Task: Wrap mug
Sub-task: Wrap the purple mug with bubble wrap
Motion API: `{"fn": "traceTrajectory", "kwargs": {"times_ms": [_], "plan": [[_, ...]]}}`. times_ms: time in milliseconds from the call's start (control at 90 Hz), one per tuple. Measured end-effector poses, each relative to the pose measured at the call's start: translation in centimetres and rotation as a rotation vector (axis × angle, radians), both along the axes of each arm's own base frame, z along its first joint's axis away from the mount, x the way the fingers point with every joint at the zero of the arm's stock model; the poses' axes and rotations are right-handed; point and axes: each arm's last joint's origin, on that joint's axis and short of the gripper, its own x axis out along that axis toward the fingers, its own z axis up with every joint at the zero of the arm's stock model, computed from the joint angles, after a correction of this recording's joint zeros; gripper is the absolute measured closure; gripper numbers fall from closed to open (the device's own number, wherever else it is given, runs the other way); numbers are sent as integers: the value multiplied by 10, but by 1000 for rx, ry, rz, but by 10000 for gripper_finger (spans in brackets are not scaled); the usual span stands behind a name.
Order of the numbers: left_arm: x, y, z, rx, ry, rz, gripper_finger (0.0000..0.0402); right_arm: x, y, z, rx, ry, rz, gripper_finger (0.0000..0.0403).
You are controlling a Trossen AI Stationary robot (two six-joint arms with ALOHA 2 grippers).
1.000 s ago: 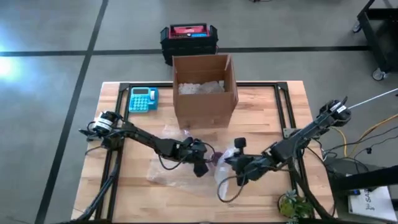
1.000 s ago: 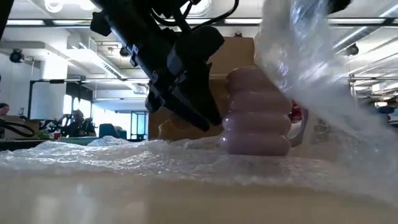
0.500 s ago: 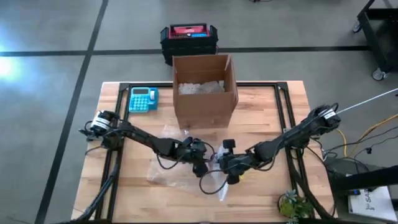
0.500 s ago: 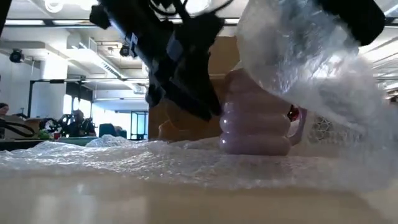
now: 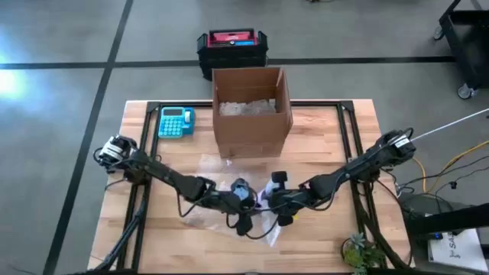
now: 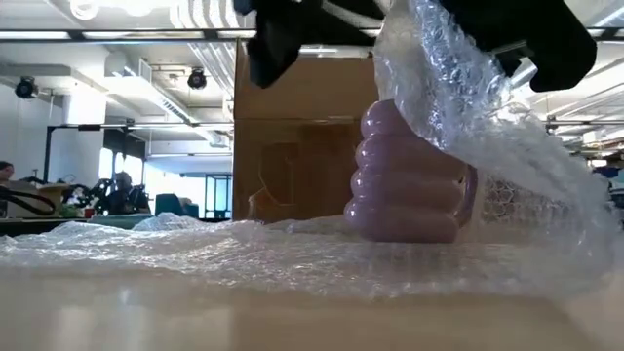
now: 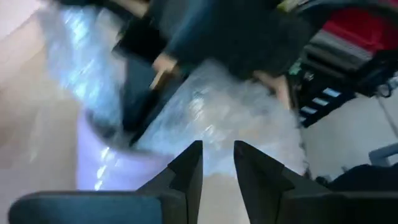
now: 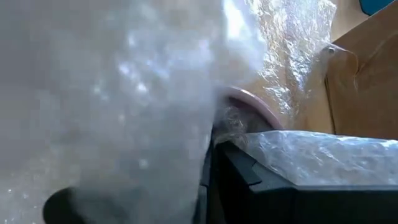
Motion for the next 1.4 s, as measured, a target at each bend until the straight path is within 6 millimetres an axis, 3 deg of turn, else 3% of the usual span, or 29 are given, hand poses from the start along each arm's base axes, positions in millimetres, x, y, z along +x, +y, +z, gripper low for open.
{"fn": "traceTrajectory", "kwargs": {"times_ms": [467, 622, 711, 878, 1089, 1267, 1400], "plan": [[32, 33, -44, -54, 93, 95, 349, 0, 0, 0, 48, -8, -61, 402], [33, 33, -49, -45, 109, 90, 361, -4, -2, 8, 95, -22, -96, 371], [32, 33, -50, -42, 116, 89, 366, -9, -4, 19, 101, -17, -110, 339], [32, 33, -52, -36, 128, 89, 373, -15, -6, 62, 66, 75, -117, 284], [32, 33, -52, -37, 127, 88, 377, -18, -11, 97, -50, 149, -90, 255], [31, 31, -52, -39, 130, 78, 378, -21, -32, 97, -366, 114, -260, 264], [31, 31, -52, -41, 128, 76, 378, -14, -39, 84, -299, 101, -289, 281]]}}
